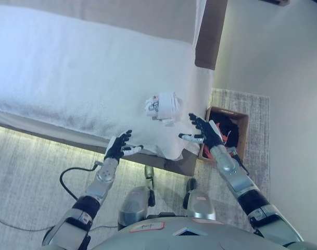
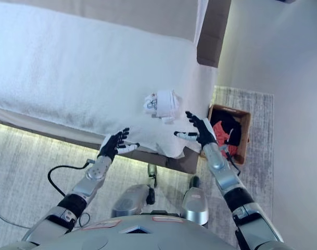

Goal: Put the clothes on the bed into the basket.

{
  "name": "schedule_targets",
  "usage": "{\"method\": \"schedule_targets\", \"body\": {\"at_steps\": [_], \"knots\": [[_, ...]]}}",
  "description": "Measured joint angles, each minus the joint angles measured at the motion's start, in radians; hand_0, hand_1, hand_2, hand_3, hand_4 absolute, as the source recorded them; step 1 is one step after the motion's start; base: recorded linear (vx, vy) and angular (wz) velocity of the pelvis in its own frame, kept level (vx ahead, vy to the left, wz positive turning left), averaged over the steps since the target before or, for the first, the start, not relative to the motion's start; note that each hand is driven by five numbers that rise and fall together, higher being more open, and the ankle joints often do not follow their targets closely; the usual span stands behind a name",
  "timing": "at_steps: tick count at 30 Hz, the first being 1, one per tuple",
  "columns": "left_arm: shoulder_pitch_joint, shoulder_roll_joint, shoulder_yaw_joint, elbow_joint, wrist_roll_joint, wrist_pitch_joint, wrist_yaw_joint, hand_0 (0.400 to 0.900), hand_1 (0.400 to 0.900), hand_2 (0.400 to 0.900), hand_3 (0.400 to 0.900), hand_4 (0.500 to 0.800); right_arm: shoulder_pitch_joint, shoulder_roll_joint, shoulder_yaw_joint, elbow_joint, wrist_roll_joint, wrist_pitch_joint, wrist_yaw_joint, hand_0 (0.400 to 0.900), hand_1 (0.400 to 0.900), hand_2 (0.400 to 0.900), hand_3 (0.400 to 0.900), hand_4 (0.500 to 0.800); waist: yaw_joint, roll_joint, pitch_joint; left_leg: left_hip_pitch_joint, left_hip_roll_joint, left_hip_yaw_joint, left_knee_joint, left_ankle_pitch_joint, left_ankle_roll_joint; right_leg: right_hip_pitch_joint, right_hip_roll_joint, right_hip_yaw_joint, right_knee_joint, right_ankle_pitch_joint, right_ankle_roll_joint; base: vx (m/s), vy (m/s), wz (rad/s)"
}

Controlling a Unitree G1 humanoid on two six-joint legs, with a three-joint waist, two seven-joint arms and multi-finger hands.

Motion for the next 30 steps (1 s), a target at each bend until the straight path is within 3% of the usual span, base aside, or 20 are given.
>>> {"method": "schedule_targets", "body": {"at_steps": [2,3,4,11,17,30], "knots": [[-0.010,0.013,-0.001,-0.020,0.000,-0.003,0.015,0.900,0.900,0.900,0.900,0.800,-0.025,0.001,0.006,0.001,-0.058,0.003,-0.015,0.900,0.900,0.900,0.900,0.800,0.027,-0.042,-0.009,-0.033,-0.009,0.003,0.000,-0.003,-0.025,-0.011,-0.001,-0.017,-0.055,0.056,-0.002,0.01,-0.054,0.15],[-0.005,0.022,-0.002,-0.031,0.000,-0.003,0.019,0.900,0.900,0.900,0.900,0.800,-0.041,0.002,0.007,0.001,-0.080,0.003,-0.027,0.900,0.900,0.900,0.900,0.800,0.028,-0.065,-0.007,-0.049,-0.024,-0.005,0.000,0.004,-0.034,-0.010,0.002,-0.013,-0.076,0.107,-0.023,-0.01,-0.038,0.20],[-0.001,0.013,-0.004,-0.031,0.000,-0.003,0.023,0.900,0.900,0.900,0.900,0.800,-0.061,-0.006,0.006,0.003,-0.103,0.006,-0.041,0.900,0.900,0.900,0.900,0.800,0.027,-0.057,0.000,-0.066,-0.018,-0.020,0.000,0.011,-0.046,-0.014,0.011,-0.020,-0.088,0.138,-0.010,-0.03,-0.033,0.19],[-0.015,-0.026,-0.071,-0.008,0.000,-0.002,0.034,0.900,0.900,0.900,0.900,0.800,-0.227,-0.031,0.016,0.004,-0.191,0.048,-0.112,0.900,0.900,0.900,0.900,0.800,0.031,-0.037,0.061,-0.169,0.038,-0.064,0.031,0.030,-0.075,-0.079,0.081,-0.053,-0.109,0.159,-0.037,-0.05,-0.029,0.13],[-0.087,-0.050,-0.097,0.004,0.000,-0.002,0.044,0.900,0.900,0.900,0.900,0.800,-0.394,-0.028,0.049,0.024,-0.209,0.065,-0.159,0.900,0.900,0.900,0.900,0.800,0.053,-0.036,0.118,-0.199,0.045,-0.075,0.037,0.033,-0.077,-0.101,0.087,-0.065,-0.109,0.159,-0.038,-0.01,-0.015,0.02],[-0.214,-0.016,-0.120,0.019,-0.017,-0.002,0.076,0.900,0.900,0.900,0.900,0.800,-0.748,-0.006,0.156,0.265,-0.197,0.111,-0.185,0.900,0.900,0.900,0.900,0.800,0.105,-0.073,0.220,-0.279,0.043,-0.097,0.082,0.035,-0.077,-0.151,0.088,-0.080,-0.109,0.166,-0.048,-0.01,-0.012,0.02]]}}
